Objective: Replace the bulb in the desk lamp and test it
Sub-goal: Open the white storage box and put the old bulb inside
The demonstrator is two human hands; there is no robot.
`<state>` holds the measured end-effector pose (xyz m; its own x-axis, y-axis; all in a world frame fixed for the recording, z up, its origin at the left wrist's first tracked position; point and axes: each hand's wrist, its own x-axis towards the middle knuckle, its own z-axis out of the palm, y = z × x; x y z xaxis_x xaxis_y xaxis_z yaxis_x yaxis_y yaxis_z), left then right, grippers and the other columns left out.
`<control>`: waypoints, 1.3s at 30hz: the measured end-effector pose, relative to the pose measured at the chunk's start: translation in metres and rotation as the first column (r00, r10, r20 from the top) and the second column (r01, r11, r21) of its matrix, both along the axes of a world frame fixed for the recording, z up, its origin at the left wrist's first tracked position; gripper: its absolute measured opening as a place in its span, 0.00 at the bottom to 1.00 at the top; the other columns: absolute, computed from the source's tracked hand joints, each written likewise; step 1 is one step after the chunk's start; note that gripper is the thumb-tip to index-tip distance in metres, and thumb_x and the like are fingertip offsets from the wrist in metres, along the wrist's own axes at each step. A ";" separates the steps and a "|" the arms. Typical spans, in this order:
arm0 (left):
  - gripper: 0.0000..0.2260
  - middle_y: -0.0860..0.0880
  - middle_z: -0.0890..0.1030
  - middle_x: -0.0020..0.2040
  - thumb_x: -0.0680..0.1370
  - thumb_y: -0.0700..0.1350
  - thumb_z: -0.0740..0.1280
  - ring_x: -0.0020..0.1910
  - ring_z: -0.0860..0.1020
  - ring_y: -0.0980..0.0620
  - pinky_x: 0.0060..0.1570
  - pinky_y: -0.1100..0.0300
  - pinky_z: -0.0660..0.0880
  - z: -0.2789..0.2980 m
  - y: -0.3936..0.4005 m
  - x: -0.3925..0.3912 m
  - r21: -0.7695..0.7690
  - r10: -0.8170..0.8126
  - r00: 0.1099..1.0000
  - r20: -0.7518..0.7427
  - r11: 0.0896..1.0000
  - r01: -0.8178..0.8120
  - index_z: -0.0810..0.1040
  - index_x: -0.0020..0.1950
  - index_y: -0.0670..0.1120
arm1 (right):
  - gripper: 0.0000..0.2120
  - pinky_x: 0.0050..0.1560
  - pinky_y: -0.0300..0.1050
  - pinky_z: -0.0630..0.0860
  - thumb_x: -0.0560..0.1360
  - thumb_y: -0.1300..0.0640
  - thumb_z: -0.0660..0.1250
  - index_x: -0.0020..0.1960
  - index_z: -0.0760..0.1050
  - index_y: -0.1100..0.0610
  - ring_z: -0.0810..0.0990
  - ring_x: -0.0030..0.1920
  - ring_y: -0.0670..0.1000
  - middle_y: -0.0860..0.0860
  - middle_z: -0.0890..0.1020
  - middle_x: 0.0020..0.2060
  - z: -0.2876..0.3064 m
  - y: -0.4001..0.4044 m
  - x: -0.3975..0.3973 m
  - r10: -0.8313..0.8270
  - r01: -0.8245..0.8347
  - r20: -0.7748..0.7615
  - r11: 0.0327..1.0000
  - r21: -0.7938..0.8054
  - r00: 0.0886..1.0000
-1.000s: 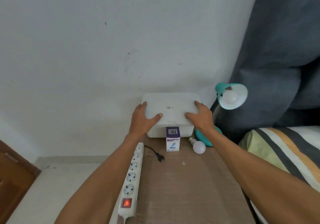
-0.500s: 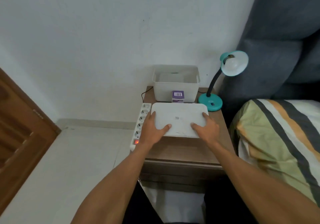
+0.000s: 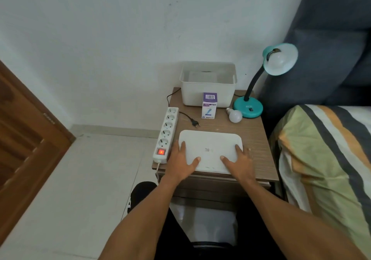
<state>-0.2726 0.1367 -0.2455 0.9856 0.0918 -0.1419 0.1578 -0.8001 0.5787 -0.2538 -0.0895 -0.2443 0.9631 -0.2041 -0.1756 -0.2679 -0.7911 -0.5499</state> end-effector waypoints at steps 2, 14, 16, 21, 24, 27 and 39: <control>0.42 0.46 0.46 0.85 0.79 0.67 0.61 0.83 0.48 0.43 0.80 0.47 0.52 -0.003 -0.003 -0.001 0.058 -0.013 1.000 -0.004 0.998 0.013 0.48 0.84 0.48 | 0.39 0.76 0.59 0.58 0.75 0.37 0.66 0.79 0.57 0.52 0.53 0.79 0.60 0.57 0.56 0.79 -0.004 0.000 -0.001 0.003 -0.003 0.015 1.000 -0.013 1.000; 0.35 0.44 0.56 0.83 0.80 0.63 0.64 0.83 0.53 0.44 0.80 0.45 0.57 0.013 -0.009 0.031 0.089 0.032 0.965 0.260 0.994 -0.057 0.60 0.81 0.46 | 0.28 0.67 0.56 0.71 0.74 0.41 0.70 0.68 0.74 0.55 0.69 0.70 0.57 0.56 0.72 0.70 0.022 -0.006 0.032 -0.077 0.074 0.161 0.997 0.019 0.984; 0.34 0.42 0.61 0.82 0.80 0.60 0.66 0.82 0.56 0.42 0.78 0.43 0.61 0.032 -0.009 0.050 0.042 0.060 0.932 0.357 0.996 -0.080 0.63 0.80 0.44 | 0.25 0.66 0.55 0.71 0.75 0.45 0.70 0.68 0.74 0.54 0.70 0.68 0.57 0.55 0.74 0.68 0.037 -0.009 0.047 -0.050 0.043 0.200 0.998 0.035 0.978; 0.32 0.39 0.67 0.77 0.78 0.57 0.70 0.79 0.62 0.40 0.73 0.42 0.68 0.069 -0.009 0.151 -0.093 0.131 0.893 0.431 0.991 -0.101 0.68 0.77 0.40 | 0.23 0.63 0.51 0.74 0.75 0.50 0.71 0.68 0.74 0.53 0.75 0.62 0.54 0.54 0.77 0.64 0.057 -0.010 0.125 -0.064 0.053 0.199 0.997 0.059 0.978; 0.34 0.41 0.66 0.77 0.78 0.59 0.70 0.78 0.62 0.44 0.73 0.47 0.69 0.097 0.001 0.184 -0.102 0.126 0.856 0.501 0.991 -0.086 0.66 0.77 0.42 | 0.21 0.63 0.52 0.73 0.77 0.46 0.68 0.68 0.75 0.52 0.75 0.62 0.55 0.54 0.78 0.63 0.076 -0.008 0.144 -0.020 0.034 0.268 0.998 -0.049 0.963; 0.41 0.43 0.62 0.80 0.75 0.65 0.70 0.80 0.58 0.44 0.76 0.47 0.65 0.105 0.011 0.227 -0.081 0.077 0.871 0.486 0.996 -0.043 0.62 0.80 0.46 | 0.23 0.67 0.54 0.69 0.77 0.48 0.68 0.70 0.73 0.53 0.70 0.66 0.57 0.56 0.76 0.65 0.069 -0.007 0.172 0.028 -0.005 0.232 0.995 -0.098 0.972; 0.65 0.46 0.57 0.83 0.59 0.78 0.73 0.82 0.57 0.46 0.78 0.44 0.61 0.103 0.026 0.319 -0.109 0.025 0.963 0.268 0.994 0.005 0.48 0.84 0.48 | 0.21 0.55 0.55 0.79 0.75 0.51 0.70 0.68 0.75 0.51 0.77 0.54 0.57 0.56 0.80 0.53 0.027 -0.014 0.234 0.087 -0.073 0.119 0.990 -0.118 0.989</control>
